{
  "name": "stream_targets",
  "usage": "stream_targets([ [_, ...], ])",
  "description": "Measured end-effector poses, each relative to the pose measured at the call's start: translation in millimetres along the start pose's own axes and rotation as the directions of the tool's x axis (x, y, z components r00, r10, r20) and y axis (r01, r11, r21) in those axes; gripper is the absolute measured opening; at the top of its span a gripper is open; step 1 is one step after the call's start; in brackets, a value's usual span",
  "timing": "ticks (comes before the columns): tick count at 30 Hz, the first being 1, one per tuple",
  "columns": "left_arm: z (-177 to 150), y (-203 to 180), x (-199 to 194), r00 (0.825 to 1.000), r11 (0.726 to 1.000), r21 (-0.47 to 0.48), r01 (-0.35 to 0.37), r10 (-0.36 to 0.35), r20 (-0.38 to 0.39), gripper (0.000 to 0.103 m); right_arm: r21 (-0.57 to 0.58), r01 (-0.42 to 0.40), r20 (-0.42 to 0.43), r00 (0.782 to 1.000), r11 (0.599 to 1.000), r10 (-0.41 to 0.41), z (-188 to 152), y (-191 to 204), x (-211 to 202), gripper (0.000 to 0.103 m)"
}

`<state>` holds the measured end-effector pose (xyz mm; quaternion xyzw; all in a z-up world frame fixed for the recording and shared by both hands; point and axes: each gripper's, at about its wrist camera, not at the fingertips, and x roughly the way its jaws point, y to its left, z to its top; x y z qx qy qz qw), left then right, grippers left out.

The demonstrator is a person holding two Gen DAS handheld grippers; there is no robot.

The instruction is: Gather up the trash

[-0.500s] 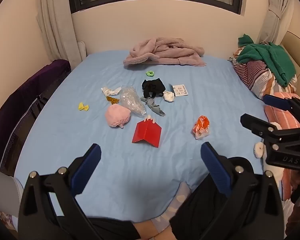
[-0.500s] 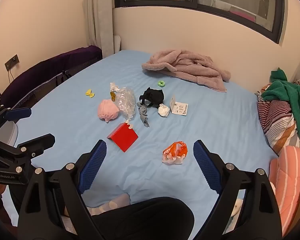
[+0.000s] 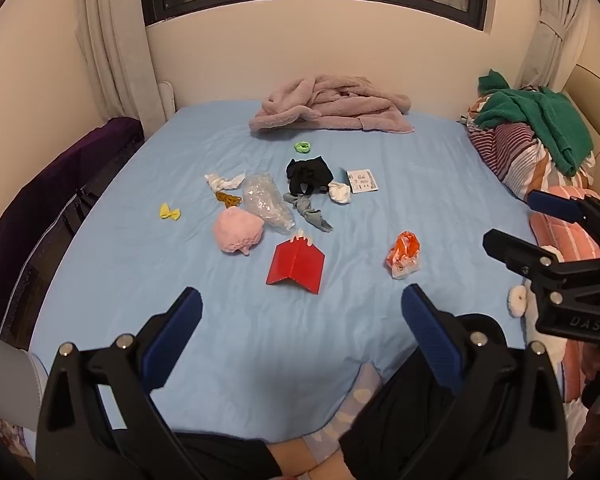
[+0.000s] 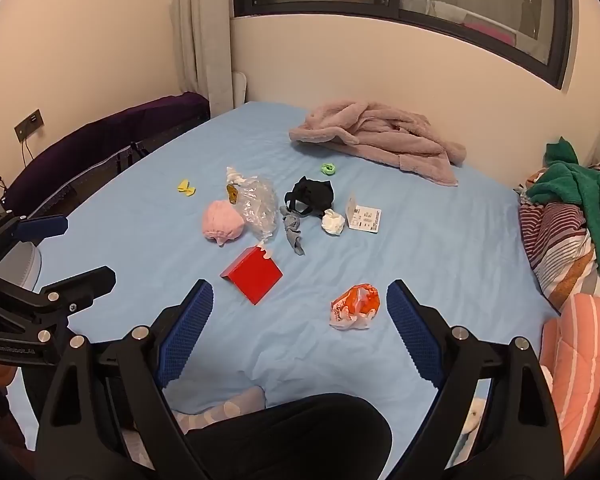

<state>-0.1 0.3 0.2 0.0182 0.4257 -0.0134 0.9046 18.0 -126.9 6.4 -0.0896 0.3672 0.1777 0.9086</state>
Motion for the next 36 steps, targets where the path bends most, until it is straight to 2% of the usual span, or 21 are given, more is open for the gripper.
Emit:
stream_targets([
  [36, 0.9, 0.2, -8.0, 1.000, 1.000, 0.001, 0.009, -0.009, 0.003, 0.099, -0.003, -0.008, 0.013, 1.000, 1.000, 0.008, -0.5, 3.2, -9.1, 0.085],
])
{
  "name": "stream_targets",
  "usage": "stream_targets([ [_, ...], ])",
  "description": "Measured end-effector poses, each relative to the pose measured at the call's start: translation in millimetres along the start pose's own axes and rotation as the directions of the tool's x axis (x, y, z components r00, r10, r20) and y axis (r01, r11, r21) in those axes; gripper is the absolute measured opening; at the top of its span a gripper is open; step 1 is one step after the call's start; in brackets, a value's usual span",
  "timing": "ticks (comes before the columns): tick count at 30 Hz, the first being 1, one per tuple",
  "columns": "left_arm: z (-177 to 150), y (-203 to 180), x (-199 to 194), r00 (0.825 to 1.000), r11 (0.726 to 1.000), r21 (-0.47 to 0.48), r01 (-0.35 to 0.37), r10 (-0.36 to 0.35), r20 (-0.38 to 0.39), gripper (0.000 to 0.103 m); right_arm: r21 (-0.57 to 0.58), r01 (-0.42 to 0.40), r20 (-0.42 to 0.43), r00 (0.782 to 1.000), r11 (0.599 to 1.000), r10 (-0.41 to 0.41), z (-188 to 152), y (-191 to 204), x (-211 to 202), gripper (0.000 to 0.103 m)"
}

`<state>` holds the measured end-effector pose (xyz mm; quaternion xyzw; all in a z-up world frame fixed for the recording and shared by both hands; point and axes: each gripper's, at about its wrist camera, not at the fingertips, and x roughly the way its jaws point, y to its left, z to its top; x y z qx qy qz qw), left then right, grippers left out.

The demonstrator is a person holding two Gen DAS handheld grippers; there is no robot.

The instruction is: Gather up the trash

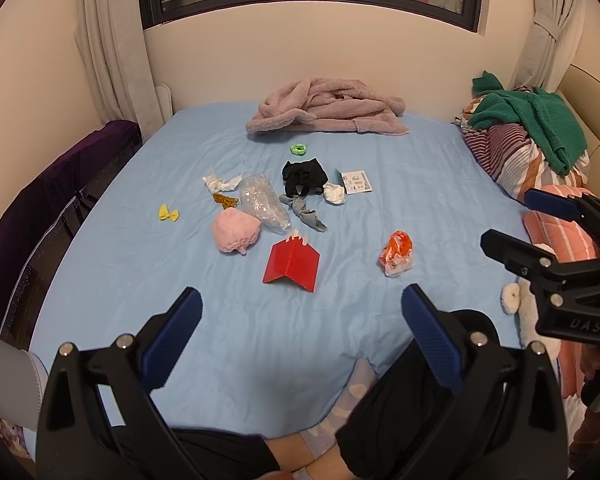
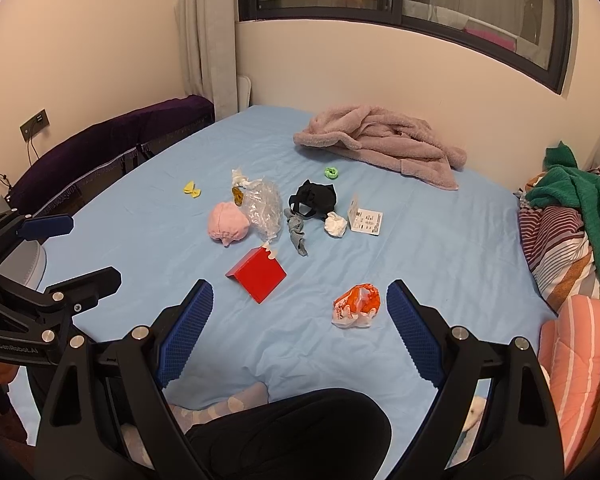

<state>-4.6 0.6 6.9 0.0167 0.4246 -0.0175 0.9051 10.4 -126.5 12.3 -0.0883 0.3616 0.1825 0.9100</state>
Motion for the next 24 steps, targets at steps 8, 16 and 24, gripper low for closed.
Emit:
stream_targets([
  [8, 3.4, -4.9, -8.7, 1.000, 1.000, 0.003, -0.001, 0.001, 0.004, 0.099, 0.000, 0.000, 0.003, 1.000, 1.000, 0.000, 0.3, -1.2, -2.7, 0.085],
  [16, 3.2, -6.7, -10.7, 1.000, 1.000, 0.005, 0.000, 0.000, 0.005, 0.099, -0.001, 0.004, 0.010, 1.000, 1.000, -0.004, 0.1, 0.1, -5.7, 0.085],
  [24, 1.8, -7.0, -10.1, 1.000, 1.000, 0.005, -0.002, 0.002, 0.007, 0.099, 0.001, 0.003, 0.015, 1.000, 1.000, -0.003, 0.4, -0.2, -7.8, 0.085],
])
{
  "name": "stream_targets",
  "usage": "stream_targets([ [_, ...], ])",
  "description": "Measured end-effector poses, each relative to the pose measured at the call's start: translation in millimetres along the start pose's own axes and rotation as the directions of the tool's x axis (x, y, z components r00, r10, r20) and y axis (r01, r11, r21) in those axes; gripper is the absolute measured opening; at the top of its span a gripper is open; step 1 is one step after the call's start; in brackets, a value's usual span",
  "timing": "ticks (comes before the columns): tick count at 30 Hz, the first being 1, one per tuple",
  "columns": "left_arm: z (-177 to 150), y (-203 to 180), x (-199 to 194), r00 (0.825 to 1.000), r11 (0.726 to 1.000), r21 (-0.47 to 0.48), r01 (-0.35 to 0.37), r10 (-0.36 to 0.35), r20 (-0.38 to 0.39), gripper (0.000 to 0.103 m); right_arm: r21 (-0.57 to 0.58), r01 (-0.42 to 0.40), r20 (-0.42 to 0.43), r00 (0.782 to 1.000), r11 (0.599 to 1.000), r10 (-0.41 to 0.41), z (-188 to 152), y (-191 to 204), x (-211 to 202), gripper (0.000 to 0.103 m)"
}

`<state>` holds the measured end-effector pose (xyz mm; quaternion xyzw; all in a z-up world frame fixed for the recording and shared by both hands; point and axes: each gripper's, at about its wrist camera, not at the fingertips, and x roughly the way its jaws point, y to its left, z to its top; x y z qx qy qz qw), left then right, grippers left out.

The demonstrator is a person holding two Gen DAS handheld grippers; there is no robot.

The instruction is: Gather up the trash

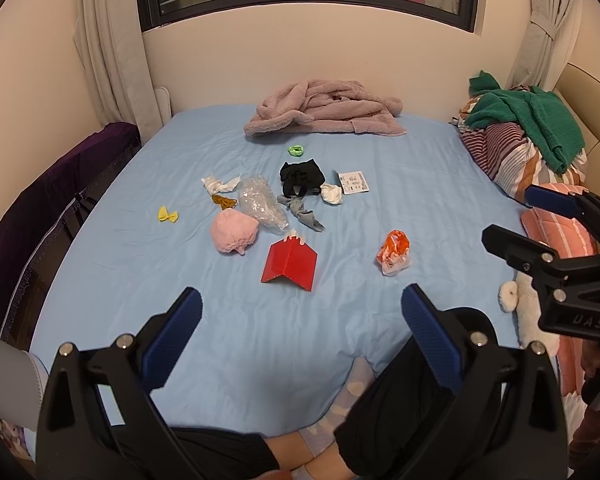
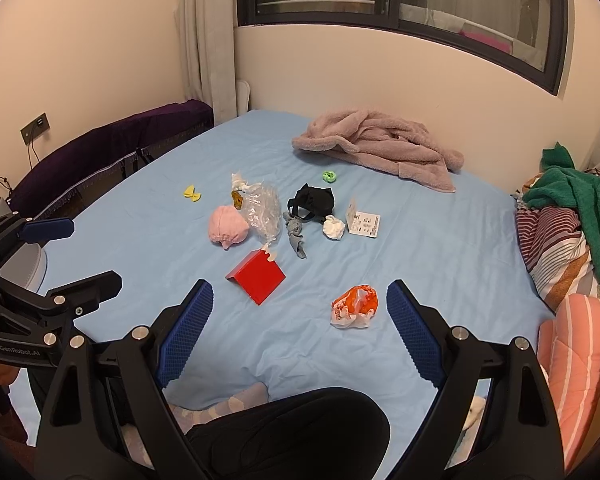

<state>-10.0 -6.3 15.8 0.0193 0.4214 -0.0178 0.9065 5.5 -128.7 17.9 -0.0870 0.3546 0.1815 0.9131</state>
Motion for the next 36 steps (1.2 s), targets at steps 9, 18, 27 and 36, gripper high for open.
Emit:
stream_targets([
  [9, -0.4, -1.6, -1.1, 1.000, 1.000, 0.000, 0.001, -0.001, 0.001, 0.099, 0.000, 0.001, 0.001, 1.000, 1.000, -0.001, -1.0, -0.2, -0.2, 0.085],
  [18, -0.7, -2.0, -1.1, 1.000, 1.000, 0.001, 0.000, 0.000, 0.001, 0.099, 0.001, 0.001, 0.002, 1.000, 1.000, -0.001, 0.0, -0.6, 0.2, 0.085],
  [27, -1.5, -6.6, 8.0, 1.000, 1.000, -0.001, 0.012, -0.012, -0.014, 0.099, 0.004, 0.042, -0.004, 0.999, 0.999, -0.042, -2.7, -5.7, 14.3, 0.085],
  [36, -3.6, -1.4, 51.9, 0.997, 1.000, -0.009, 0.027, -0.028, -0.066, 0.099, 0.053, 0.018, -0.072, 0.997, 0.998, -0.015, -14.1, -27.9, 62.8, 0.085],
])
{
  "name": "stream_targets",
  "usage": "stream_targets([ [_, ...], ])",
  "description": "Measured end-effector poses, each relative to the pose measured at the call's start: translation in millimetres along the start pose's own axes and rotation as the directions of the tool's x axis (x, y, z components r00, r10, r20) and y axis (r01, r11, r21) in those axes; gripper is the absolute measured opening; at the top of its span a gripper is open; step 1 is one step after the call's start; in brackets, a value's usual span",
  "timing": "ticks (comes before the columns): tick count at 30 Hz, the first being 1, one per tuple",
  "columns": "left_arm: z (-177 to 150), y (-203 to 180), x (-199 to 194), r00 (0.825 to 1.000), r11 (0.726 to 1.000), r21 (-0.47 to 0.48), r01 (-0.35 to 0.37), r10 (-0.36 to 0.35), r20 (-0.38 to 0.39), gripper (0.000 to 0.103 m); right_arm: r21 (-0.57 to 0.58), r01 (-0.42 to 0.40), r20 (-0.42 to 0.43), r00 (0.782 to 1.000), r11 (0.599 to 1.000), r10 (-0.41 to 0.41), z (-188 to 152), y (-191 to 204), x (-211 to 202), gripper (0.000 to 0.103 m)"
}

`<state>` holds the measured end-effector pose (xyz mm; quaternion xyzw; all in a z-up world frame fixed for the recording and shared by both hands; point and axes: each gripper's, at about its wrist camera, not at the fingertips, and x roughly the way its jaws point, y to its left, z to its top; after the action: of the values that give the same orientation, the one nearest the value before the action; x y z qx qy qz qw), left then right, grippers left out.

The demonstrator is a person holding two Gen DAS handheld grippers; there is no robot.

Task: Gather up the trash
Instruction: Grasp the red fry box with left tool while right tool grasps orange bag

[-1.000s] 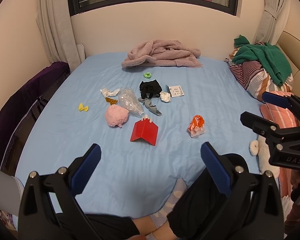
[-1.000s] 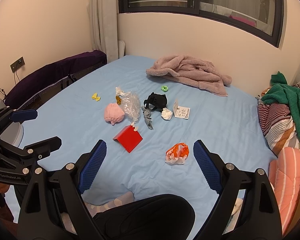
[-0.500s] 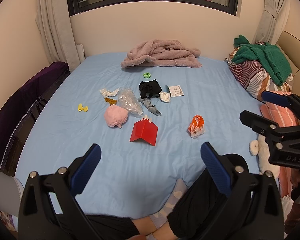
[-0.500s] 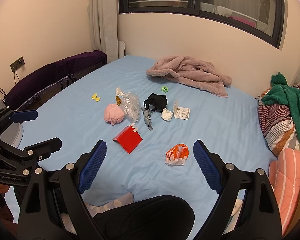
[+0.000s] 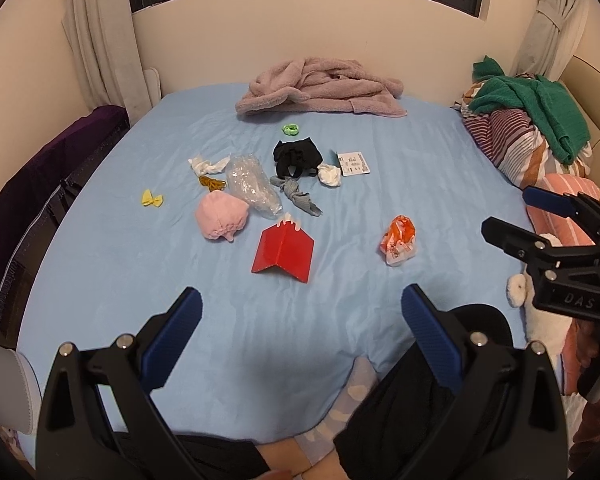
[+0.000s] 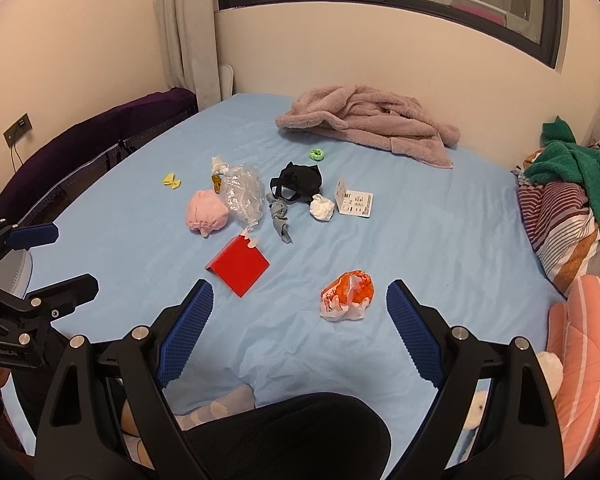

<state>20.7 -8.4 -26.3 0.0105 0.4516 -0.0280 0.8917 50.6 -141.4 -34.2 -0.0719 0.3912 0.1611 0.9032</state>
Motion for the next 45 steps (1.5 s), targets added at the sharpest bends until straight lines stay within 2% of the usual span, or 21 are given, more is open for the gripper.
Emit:
stream_targets([
  [10, 3.0, 11.2, 62.8, 0.997, 1.000, -0.009, 0.010, -0.011, -0.073, 0.099, -0.010, 0.005, -0.097, 0.995, 1.000, -0.006, -4.2, -8.8, 79.8, 0.085],
  [19, 12.8, 27.6, 140.8, 0.987, 0.999, -0.024, 0.024, -0.028, -0.155, 0.099, -0.047, 0.036, -0.186, 0.982, 0.998, -0.044, -2.6, -19.5, 159.7, 0.085],
  [27, 15.3, 36.9, 221.5, 0.972, 0.999, -0.012, 0.031, -0.033, -0.232, 0.099, -0.056, 0.043, -0.307, 0.950, 0.998, -0.058, -13.6, -42.1, 227.7, 0.085],
  [32, 13.0, 43.5, 264.1, 0.962, 1.000, -0.025, 0.018, -0.024, -0.270, 0.099, -0.049, 0.033, -0.352, 0.935, 0.998, -0.048, -20.5, -52.0, 260.4, 0.085],
  [37, 4.7, 42.6, 296.3, 0.952, 1.000, 0.005, 0.001, 0.001, -0.306, 0.099, -0.069, 0.025, -0.385, 0.921, 0.997, -0.050, -24.4, -56.4, 281.2, 0.085],
  [41, -4.3, 36.9, 308.5, 0.945, 0.998, 0.028, 0.055, -0.043, -0.326, 0.099, -0.095, 0.028, -0.416, 0.907, 0.995, -0.065, -30.5, -58.0, 293.3, 0.081],
  [44, -10.5, 32.6, 311.9, 0.944, 0.997, 0.064, 0.049, -0.026, -0.328, 0.089, -0.120, 0.034, -0.420, 0.904, 0.992, -0.082, -33.2, -56.8, 295.3, 0.078],
  [45, -11.1, 33.0, 312.6, 0.947, 0.997, 0.080, 0.023, 0.004, -0.322, 0.075, -0.128, 0.035, -0.422, 0.903, 0.991, -0.087, -34.0, -56.1, 295.3, 0.071],
])
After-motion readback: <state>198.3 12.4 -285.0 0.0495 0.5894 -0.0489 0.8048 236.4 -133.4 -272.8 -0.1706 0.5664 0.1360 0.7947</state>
